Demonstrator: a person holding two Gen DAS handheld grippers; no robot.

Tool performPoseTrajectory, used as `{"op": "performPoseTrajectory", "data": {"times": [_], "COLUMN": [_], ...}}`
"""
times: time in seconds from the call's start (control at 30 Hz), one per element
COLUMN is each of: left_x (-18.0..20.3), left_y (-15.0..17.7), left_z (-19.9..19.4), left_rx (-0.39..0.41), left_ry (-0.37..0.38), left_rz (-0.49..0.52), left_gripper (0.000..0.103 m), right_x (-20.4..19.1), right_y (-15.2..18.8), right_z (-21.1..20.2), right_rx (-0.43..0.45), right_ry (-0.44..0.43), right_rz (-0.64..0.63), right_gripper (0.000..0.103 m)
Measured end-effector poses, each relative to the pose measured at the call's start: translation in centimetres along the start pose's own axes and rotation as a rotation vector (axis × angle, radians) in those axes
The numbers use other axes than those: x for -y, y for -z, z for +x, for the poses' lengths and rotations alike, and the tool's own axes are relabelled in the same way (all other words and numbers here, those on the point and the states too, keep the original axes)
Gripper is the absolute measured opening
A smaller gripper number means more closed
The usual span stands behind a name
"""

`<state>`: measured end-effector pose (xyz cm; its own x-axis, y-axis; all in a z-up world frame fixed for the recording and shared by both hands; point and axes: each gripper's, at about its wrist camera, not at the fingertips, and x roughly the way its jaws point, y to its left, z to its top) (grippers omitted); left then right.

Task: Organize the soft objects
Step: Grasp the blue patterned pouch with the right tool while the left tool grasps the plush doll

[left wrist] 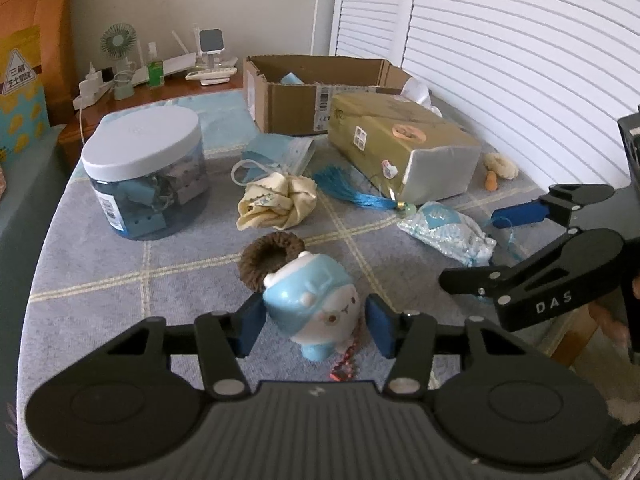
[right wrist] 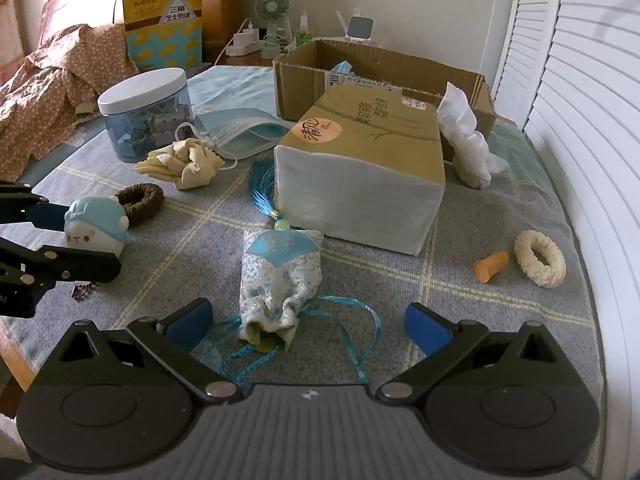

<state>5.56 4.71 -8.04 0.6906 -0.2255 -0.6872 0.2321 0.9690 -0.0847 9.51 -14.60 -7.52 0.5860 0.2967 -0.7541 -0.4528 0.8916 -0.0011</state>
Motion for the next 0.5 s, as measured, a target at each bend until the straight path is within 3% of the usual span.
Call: {"op": "performPoseTrajectory", "data": {"times": [0.5], "left_x": [-1.4], "left_y": [0.3], "left_z": [-1.0], "left_rx": [-0.011], "left_ry": [-0.006], "left_rz": [-0.016], "left_gripper": [0.05], "right_x": [-1.8], "right_y": [-1.4], "right_z": [1.0], "right_rx": [-0.024], "right_ry": [-0.049], "right_rz": [-0.062], "right_gripper": [0.103]}}
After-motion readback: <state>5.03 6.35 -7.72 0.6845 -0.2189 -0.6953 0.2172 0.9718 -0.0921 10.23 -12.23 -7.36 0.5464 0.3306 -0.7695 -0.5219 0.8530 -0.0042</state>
